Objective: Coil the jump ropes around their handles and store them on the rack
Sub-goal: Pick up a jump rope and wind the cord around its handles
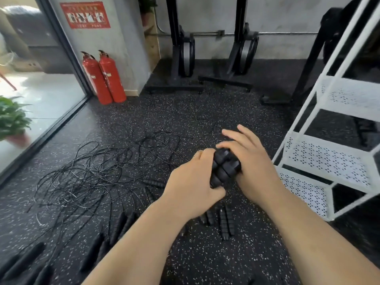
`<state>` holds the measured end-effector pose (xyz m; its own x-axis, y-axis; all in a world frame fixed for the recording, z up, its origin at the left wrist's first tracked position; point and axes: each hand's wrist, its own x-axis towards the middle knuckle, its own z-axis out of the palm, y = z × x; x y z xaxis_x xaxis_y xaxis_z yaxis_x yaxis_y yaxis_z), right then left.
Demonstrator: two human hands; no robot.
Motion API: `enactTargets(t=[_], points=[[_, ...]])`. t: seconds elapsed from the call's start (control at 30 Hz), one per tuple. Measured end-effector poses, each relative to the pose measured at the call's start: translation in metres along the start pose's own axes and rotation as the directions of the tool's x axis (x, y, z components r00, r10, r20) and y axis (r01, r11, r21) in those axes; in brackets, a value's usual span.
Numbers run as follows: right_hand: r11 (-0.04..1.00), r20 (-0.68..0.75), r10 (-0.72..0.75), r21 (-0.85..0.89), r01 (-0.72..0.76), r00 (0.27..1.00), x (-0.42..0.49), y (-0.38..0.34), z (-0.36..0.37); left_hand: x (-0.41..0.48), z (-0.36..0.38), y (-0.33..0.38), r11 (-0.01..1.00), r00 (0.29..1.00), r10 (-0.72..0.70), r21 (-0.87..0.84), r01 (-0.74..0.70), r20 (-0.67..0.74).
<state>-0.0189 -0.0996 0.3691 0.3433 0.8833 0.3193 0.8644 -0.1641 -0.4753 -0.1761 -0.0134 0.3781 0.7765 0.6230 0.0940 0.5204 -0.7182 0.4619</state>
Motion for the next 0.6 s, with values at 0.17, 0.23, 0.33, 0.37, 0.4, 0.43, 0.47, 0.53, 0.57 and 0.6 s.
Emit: enactTargets(t=[0.17, 0.23, 0.33, 0.37, 0.4, 0.43, 0.47, 0.53, 0.57, 0.6], points=[[0.993, 0.107, 0.107, -0.057, -0.102, 0.988, -0.023, -0.004, -0.006, -0.02, 0.002, 0.012, 0.951, 0.99, 0.04, 0.31, 0.003, -0.133], [0.994, 0.12, 0.091, -0.063, -0.084, 0.989, -0.025, 0.0, -0.007, -0.025, 0.006, 0.018, 0.947, 0.99, 0.02, 0.32, 0.025, -0.138], [0.997, 0.181, 0.072, -0.039, -0.066, 0.981, -0.02, 0.006, -0.011, -0.028, 0.01, 0.013, 0.971, 0.992, -0.052, 0.227, 0.076, -0.112], [0.998, 0.195, 0.066, -0.029, -0.061, 0.979, -0.018, 0.012, -0.012, -0.027, 0.01, 0.008, 0.978, 0.991, -0.081, 0.183, 0.099, -0.106], [0.999, 0.197, 0.053, -0.018, -0.05, 0.979, -0.017, 0.018, -0.013, -0.024, 0.009, 0.002, 0.984, 0.988, -0.114, 0.127, 0.128, -0.106], [0.999, 0.186, 0.046, -0.013, -0.044, 0.981, -0.015, 0.024, -0.016, -0.02, 0.007, -0.005, 0.985, 0.982, -0.157, 0.062, 0.164, -0.103], [0.999, 0.171, 0.053, -0.006, -0.053, 0.984, -0.013, 0.031, -0.02, -0.016, 0.004, -0.012, 0.978, 0.974, -0.21, -0.019, 0.209, -0.088], [0.993, 0.165, 0.1, 0.042, -0.109, 0.981, -0.01, 0.043, -0.03, -0.005, -0.005, -0.028, 0.919, 0.944, -0.328, -0.243, 0.311, -0.032], [0.989, 0.172, 0.125, 0.051, -0.135, 0.977, -0.01, 0.049, -0.036, 0.001, -0.009, -0.038, 0.863, 0.925, -0.38, -0.364, 0.351, -0.009], [0.986, 0.173, 0.147, 0.058, -0.159, 0.974, -0.009, 0.054, -0.04, 0.005, -0.014, -0.048, 0.793, 0.906, -0.424, -0.482, 0.373, 0.004]])
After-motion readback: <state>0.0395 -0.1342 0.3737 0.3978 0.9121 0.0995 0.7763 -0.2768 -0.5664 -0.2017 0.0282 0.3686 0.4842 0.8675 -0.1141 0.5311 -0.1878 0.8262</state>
